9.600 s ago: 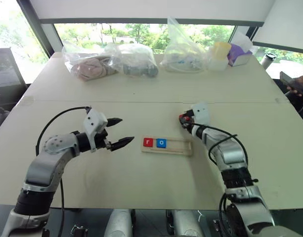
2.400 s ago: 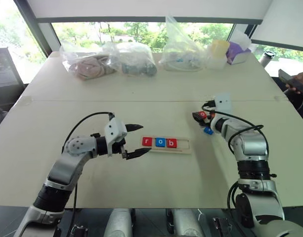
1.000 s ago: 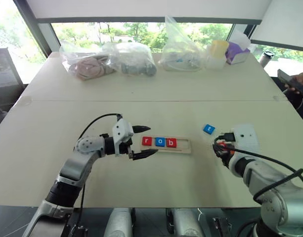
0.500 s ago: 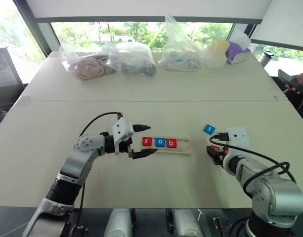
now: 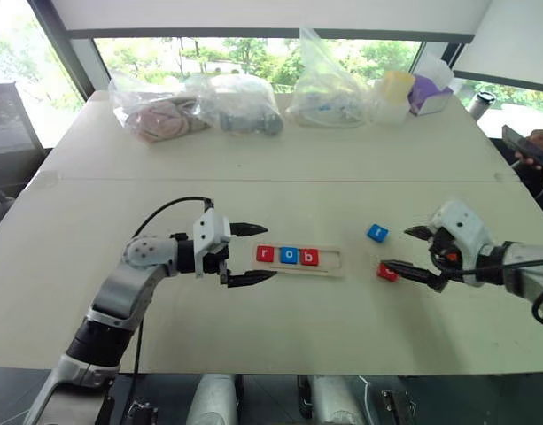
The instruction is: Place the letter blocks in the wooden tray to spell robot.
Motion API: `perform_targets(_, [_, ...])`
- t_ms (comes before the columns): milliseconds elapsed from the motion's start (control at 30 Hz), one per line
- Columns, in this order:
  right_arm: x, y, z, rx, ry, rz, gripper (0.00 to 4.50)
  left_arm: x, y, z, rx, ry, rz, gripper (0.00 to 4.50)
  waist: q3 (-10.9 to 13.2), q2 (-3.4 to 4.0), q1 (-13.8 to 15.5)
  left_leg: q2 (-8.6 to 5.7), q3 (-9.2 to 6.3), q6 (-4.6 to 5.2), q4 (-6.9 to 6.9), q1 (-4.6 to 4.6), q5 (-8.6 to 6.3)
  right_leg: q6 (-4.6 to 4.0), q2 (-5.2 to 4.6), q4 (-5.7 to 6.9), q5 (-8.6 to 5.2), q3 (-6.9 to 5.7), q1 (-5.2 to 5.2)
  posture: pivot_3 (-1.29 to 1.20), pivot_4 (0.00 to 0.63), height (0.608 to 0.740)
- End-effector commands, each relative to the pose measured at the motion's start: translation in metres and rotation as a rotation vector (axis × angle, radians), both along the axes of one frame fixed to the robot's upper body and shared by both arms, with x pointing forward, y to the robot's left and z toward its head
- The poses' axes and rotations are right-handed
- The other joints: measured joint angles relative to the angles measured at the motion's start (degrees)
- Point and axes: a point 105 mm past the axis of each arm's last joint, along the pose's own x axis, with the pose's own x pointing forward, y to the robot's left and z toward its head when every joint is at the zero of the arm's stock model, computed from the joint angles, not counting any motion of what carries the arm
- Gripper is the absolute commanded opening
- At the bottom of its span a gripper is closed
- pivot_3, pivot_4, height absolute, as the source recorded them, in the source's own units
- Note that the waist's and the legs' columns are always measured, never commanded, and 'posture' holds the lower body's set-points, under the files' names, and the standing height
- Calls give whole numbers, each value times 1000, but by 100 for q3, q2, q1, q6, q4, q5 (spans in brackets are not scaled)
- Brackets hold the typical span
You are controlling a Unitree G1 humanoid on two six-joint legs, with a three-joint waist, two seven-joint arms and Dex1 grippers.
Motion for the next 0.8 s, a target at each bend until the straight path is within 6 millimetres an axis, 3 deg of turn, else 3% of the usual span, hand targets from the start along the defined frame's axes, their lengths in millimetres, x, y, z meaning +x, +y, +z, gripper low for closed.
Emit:
perform_targets(33, [-3, -3, -6, -10, -9, 135, 4470, 2, 3, 11, -12, -45, 1, 4500, 1, -1, -8, 0, 0, 0, 1, 0, 0, 0, 0, 0, 0, 0, 0, 0, 150, 740])
perform_targets(333, [7, -16, -37, 7, 52, 153, 4470, 2, 1, 12, -6, -60, 12, 4500, 0, 0, 2, 0, 1, 0, 8, 4, 0, -2, 2, 9, 2, 2, 2, 0, 150, 740])
perform_targets(667, [14, -11, -60, 57, 47, 86, 4470, 0, 3, 11, -12, -59, 36, 4500, 0, 0, 11, 0, 0, 0, 10, 10, 1, -2, 3, 11, 2, 3, 10, 0, 150, 740])
perform_targets(767, [16, -11, -64, 47, 24, 75, 3685, 1, 2, 11, -13, -60, 41, 4500, 0, 0, -3, 0, 0, 0, 14, 16, 1, -2, 3, 11, 2, 3, 16, 0, 150, 740])
perform_targets(800, [17, -11, -63, 47, 16, 73, 3170, 1, 2, 10, -14, -61, 41, 4500, 0, 0, 0, 0, 0, 0, 14, 17, 1, -2, 3, 11, 3, 3, 17, 0, 150, 740])
